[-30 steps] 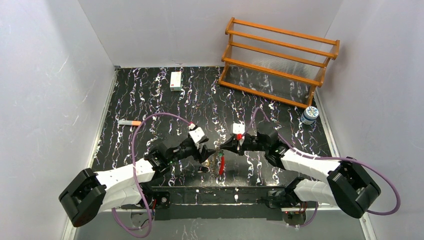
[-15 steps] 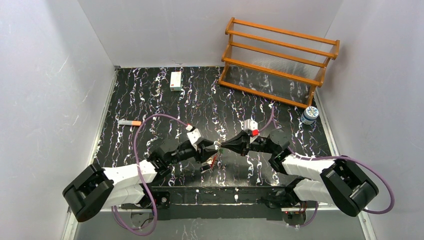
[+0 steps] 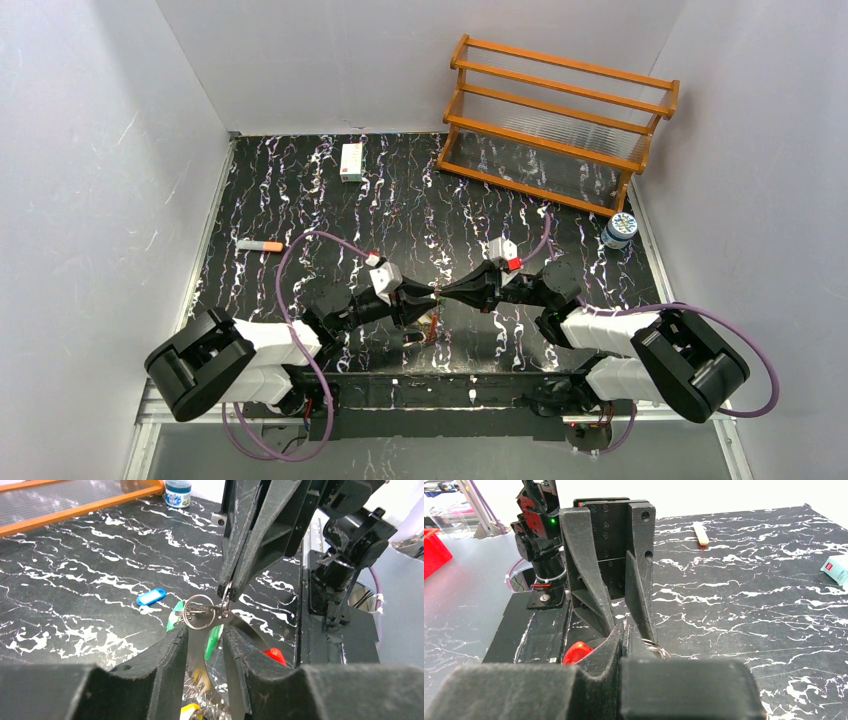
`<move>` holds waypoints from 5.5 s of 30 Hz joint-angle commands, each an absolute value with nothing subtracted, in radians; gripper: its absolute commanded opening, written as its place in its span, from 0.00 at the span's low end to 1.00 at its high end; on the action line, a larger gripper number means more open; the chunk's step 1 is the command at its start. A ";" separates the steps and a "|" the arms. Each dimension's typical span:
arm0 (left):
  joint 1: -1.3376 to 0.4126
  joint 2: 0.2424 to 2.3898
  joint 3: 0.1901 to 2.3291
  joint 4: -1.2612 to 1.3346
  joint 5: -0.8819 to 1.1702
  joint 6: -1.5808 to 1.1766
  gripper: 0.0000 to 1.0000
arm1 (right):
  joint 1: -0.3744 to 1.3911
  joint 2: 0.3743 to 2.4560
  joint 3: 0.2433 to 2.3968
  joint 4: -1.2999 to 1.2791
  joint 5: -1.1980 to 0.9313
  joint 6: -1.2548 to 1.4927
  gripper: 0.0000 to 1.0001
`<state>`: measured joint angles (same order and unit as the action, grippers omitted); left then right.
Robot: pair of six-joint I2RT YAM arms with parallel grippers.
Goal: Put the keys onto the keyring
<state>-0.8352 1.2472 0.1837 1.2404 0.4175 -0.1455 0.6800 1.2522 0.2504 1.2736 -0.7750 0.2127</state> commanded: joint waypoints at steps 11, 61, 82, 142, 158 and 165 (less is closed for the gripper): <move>-0.839 1.233 0.172 1.407 0.429 -0.161 0.26 | 0.676 1.251 0.255 1.384 -0.792 0.237 0.01; -0.840 1.029 0.118 1.169 0.460 0.226 0.00 | 0.675 1.041 0.260 1.086 -0.596 0.096 0.99; -0.847 0.928 0.354 0.456 0.338 0.361 0.00 | 0.659 1.044 0.349 0.865 -0.411 0.236 0.99; -0.845 1.019 0.368 0.554 -0.149 -0.305 0.00 | 0.799 1.706 1.047 -0.321 0.418 0.306 0.41; -0.846 1.018 0.373 0.557 -0.147 -0.295 0.00 | 0.804 1.741 1.078 -0.346 0.390 0.303 0.18; -0.846 1.015 0.371 0.558 -0.138 -0.277 0.00 | 0.806 1.724 1.087 -0.351 0.371 0.293 0.04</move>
